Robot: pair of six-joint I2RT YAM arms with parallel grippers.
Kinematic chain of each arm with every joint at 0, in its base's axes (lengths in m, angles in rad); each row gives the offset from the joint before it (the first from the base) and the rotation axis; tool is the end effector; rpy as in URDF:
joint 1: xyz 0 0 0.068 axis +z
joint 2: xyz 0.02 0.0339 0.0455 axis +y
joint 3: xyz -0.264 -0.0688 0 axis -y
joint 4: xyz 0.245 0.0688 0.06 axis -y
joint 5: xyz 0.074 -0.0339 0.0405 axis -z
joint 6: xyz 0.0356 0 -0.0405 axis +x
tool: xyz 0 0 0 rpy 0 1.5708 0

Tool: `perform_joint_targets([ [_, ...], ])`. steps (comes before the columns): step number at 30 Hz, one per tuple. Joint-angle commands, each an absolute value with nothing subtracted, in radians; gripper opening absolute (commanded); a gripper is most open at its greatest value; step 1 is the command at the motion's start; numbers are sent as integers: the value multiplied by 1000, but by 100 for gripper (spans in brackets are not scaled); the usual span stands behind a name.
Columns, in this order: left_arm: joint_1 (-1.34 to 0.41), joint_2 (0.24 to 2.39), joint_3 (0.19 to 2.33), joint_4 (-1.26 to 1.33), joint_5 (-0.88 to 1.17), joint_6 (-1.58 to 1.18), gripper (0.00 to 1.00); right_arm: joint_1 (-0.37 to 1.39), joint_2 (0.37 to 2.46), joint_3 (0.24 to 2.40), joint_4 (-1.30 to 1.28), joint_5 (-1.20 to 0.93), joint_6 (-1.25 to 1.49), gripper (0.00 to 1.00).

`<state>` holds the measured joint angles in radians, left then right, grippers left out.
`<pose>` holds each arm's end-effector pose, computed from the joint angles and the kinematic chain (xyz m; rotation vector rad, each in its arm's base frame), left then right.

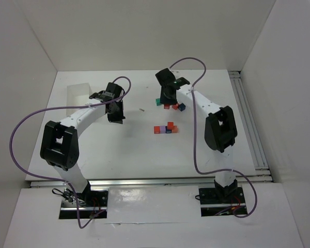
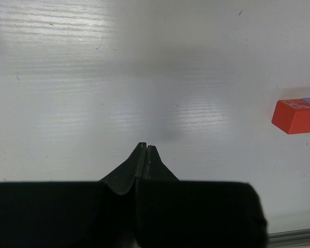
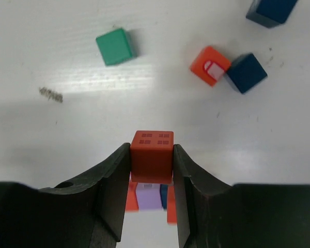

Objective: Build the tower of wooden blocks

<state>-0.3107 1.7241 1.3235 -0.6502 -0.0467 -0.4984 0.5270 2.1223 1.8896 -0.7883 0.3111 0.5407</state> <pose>0.3468 -0.1096 0.2390 -0.2634 2.6239 -0.2195 0.4091 0.2254 0.2483 0.1285 2.5147 0.0214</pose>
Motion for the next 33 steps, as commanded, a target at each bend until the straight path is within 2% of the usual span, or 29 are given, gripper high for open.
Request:
perform_joint_targets([
  [1, -307, 1678, 1325, -638, -35, -482, 0, 578, 1990, 1792, -788, 333, 534, 31],
  [8, -307, 1678, 1316, -638, -35, -482, 0, 641, 1885, 1639, -778, 334, 545, 31],
  [33, -307, 1669, 1298, -620, -26, -491, 0, 689, 1944, 1611, -795, 295, 545, 32],
])
